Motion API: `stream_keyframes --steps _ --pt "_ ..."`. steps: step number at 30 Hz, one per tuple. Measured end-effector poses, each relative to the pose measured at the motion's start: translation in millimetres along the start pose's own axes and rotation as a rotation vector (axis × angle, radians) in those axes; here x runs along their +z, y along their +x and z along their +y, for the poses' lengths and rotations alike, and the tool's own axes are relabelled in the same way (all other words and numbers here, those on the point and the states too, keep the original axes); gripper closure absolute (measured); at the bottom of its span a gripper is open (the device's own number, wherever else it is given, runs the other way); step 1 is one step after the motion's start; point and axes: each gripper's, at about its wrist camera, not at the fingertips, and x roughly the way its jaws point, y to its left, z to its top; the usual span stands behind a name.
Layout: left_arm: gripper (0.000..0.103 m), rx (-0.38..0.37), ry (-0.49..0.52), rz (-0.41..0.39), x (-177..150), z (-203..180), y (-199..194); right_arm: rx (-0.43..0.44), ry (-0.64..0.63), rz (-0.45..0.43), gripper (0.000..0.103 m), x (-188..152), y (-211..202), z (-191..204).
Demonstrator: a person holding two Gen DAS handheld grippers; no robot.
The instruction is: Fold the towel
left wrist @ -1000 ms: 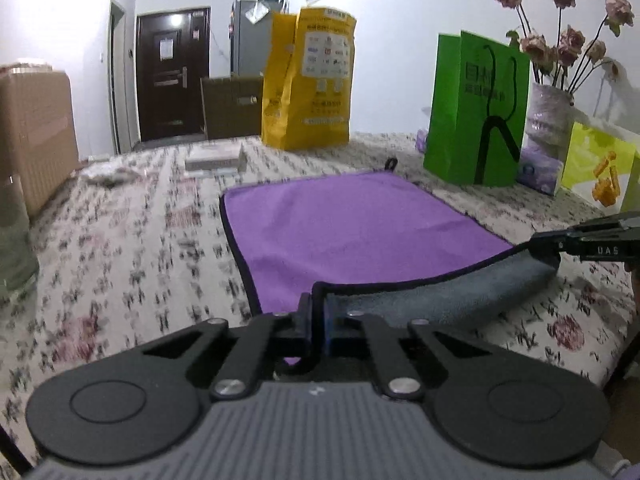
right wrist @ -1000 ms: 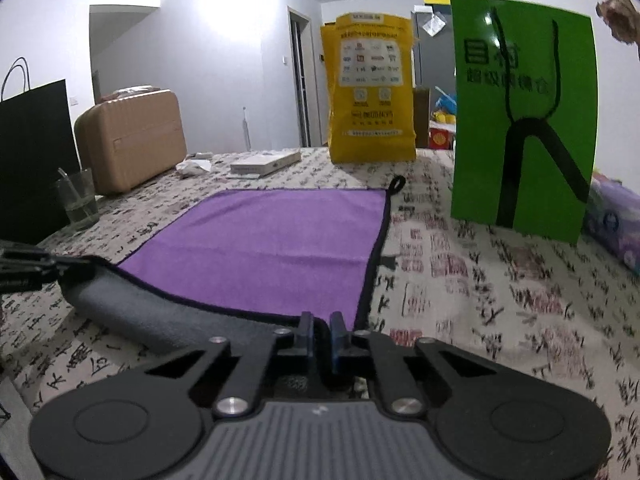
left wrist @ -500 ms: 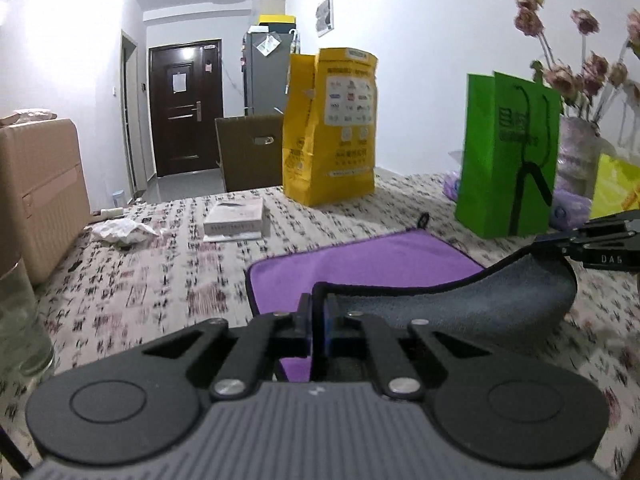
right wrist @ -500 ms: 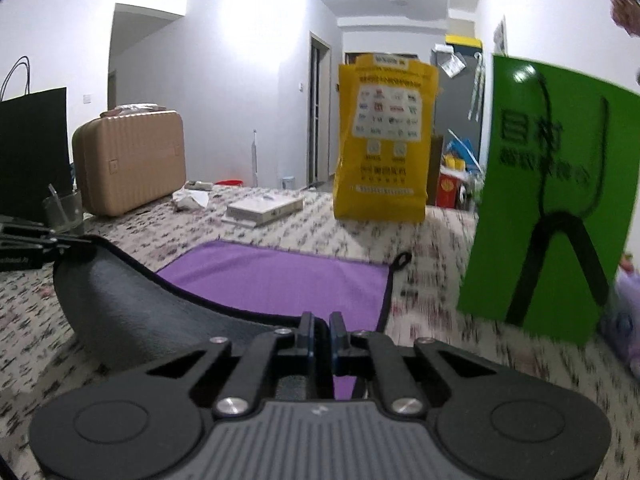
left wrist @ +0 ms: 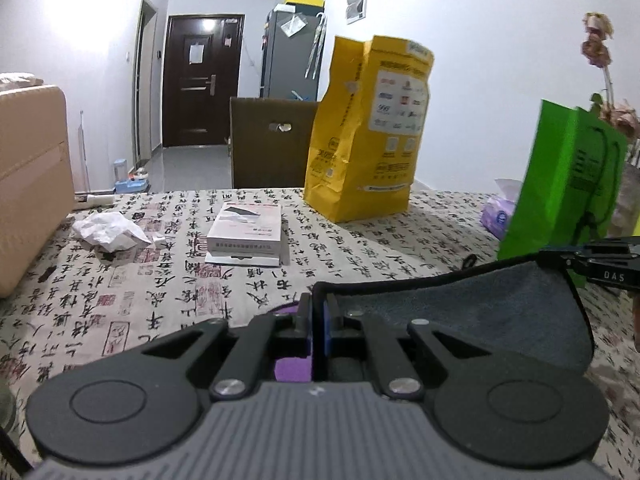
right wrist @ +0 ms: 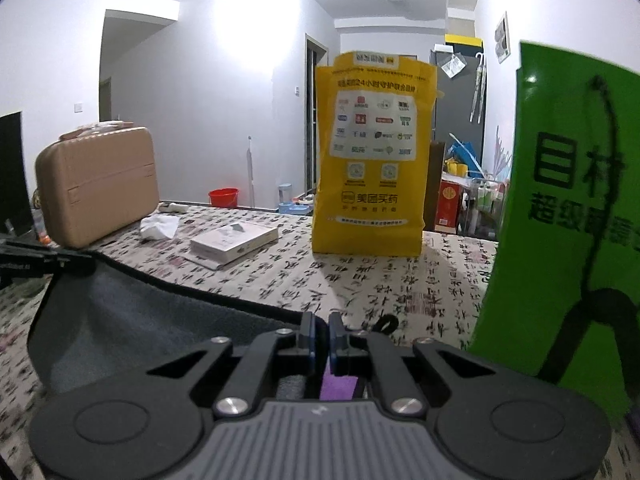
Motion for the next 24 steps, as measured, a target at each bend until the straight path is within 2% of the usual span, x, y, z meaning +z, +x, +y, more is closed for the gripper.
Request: stream_keyframes --steps 9,15,24 --pt "0.097 0.006 -0.06 0.066 16 23 56 0.002 0.044 0.061 0.098 7 60 -20" --pt "0.097 0.014 -0.095 0.132 12 34 96 -0.016 0.062 0.115 0.098 7 96 -27" --pt "0.093 0.03 -0.109 0.19 -1 44 112 -0.042 0.051 0.176 0.096 -3 123 -27"
